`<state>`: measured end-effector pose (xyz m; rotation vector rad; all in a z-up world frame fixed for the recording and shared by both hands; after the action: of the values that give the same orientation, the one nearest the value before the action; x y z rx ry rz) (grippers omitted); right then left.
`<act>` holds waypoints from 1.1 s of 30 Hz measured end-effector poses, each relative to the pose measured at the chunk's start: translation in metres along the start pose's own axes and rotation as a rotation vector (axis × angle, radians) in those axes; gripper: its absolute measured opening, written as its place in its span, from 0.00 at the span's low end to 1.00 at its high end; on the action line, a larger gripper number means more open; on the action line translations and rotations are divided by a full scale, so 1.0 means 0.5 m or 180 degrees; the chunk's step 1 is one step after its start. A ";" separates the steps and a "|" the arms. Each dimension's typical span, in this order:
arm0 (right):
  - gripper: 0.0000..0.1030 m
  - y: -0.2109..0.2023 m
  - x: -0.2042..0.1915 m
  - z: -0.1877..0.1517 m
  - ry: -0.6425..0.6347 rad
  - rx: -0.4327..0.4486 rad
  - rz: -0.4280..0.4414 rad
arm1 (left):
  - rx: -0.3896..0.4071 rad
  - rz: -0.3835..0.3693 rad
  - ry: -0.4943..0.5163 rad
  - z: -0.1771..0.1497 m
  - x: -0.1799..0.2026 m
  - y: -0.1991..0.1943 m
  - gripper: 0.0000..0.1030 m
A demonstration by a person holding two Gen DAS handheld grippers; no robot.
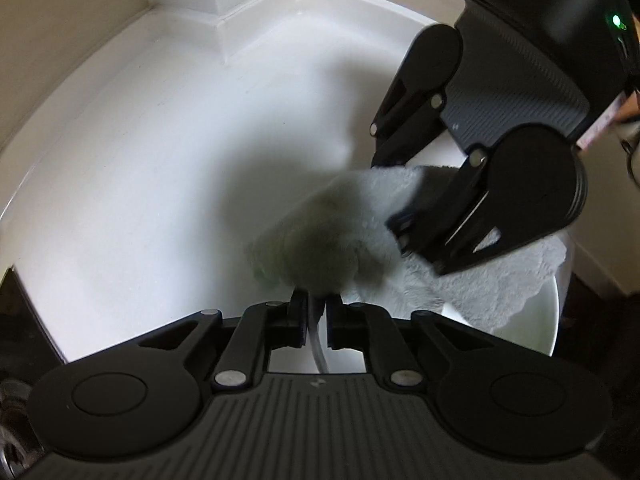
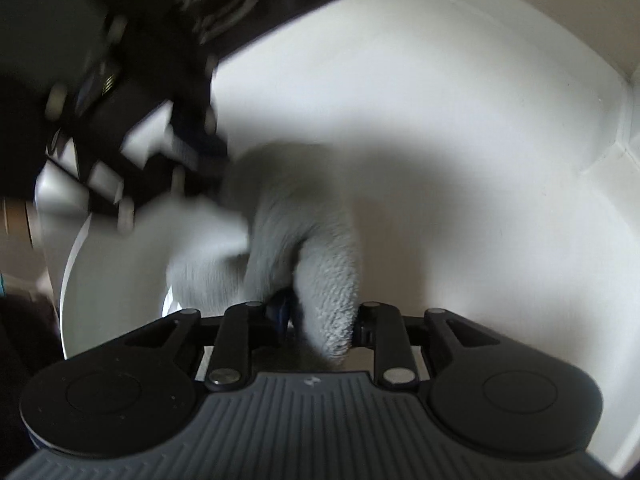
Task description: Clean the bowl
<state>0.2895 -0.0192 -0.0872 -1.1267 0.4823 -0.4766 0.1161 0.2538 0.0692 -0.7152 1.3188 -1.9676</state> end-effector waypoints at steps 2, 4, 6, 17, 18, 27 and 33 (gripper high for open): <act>0.18 -0.006 0.006 -0.008 0.0169 0.0086 0.0024 | 0.0009 0.0046 -0.0338 -0.018 -0.013 -0.013 0.09; 0.15 -0.014 0.013 -0.020 0.0393 0.0153 0.0056 | 0.0059 0.0113 -0.0677 -0.049 -0.023 -0.032 0.09; 0.14 -0.016 0.015 -0.031 0.0615 0.0198 0.0039 | 0.0081 0.0154 -0.0975 -0.086 -0.030 -0.050 0.10; 0.19 -0.032 -0.044 -0.114 0.0231 -0.0368 0.0198 | -0.0020 -0.0016 -0.0229 -0.106 -0.040 -0.091 0.05; 0.20 -0.028 -0.044 -0.111 0.0181 -0.0431 0.0216 | -0.0077 -0.0009 -0.0009 -0.096 -0.039 -0.091 0.05; 0.18 -0.008 -0.002 -0.035 0.0314 -0.0045 0.0008 | -0.0087 -0.0029 0.0257 -0.111 -0.063 -0.134 0.06; 0.13 -0.023 0.018 -0.060 0.0987 0.0220 0.0146 | 0.0046 0.0109 -0.0730 -0.198 -0.099 -0.183 0.08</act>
<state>0.2780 -0.0504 -0.0883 -0.9770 0.7543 -0.6272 0.0542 0.3743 0.1170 -0.8768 1.1702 -1.8059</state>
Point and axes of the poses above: each gripper's, at about its wrist camera, not at the fingertips, and y roughly the way its jaws point, x to its right, z to its top, the point moved 4 cm from there along y, roughly the way its jaws point, and after that the axes turned 2 degrees about -z, right-handed, at the moved point
